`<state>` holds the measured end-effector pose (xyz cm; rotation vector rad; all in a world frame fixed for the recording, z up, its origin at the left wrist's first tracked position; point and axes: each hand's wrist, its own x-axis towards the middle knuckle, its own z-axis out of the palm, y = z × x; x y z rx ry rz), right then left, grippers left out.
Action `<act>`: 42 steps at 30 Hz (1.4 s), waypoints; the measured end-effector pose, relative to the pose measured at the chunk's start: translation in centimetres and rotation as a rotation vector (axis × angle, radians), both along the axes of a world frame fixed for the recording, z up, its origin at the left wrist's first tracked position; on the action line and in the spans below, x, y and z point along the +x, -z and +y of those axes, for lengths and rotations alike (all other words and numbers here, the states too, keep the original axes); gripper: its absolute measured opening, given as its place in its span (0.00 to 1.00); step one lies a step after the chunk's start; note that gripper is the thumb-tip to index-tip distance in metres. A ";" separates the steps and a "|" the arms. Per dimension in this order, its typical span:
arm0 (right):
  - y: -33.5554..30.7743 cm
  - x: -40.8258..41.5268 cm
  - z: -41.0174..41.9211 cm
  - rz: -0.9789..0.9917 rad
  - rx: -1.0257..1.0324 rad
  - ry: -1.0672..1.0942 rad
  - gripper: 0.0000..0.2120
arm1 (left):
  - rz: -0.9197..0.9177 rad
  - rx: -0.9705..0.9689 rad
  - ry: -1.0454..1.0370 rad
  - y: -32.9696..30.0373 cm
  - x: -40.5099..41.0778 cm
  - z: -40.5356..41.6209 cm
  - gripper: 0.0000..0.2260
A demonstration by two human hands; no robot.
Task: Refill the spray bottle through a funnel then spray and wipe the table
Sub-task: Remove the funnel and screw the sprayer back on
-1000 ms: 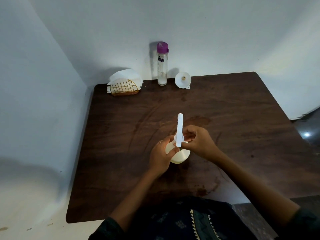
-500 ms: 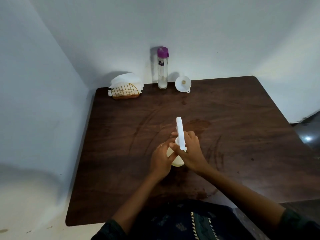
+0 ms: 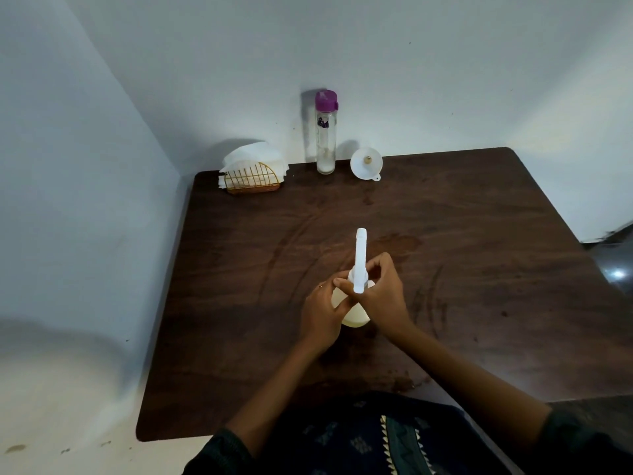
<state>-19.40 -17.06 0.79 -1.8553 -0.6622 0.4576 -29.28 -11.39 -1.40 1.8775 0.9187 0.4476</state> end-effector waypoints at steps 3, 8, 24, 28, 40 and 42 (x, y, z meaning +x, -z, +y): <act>0.5 0.7 -0.2 -0.028 -0.024 -0.167 0.20 | -0.001 0.005 -0.005 0.3 -0.1 0.0 0.23; -0.7 2.4 -2.3 0.091 -0.033 -0.378 0.17 | 0.026 0.013 0.000 0.5 0.2 -0.1 0.26; -1.8 3.8 -2.4 0.206 -0.096 -0.492 0.15 | 0.010 0.035 -0.013 0.2 0.2 -0.4 0.27; -1.1 1.5 -1.9 0.116 0.008 -0.157 0.16 | -0.020 0.048 -0.039 0.0 0.2 -0.7 0.29; -1.0 1.2 -2.0 0.112 -0.048 -0.201 0.18 | -0.066 0.110 -0.125 0.3 0.4 -1.5 0.26; -0.9 0.5 -1.7 0.074 -0.040 -0.085 0.16 | -0.056 0.121 -0.136 0.2 0.4 -1.8 0.30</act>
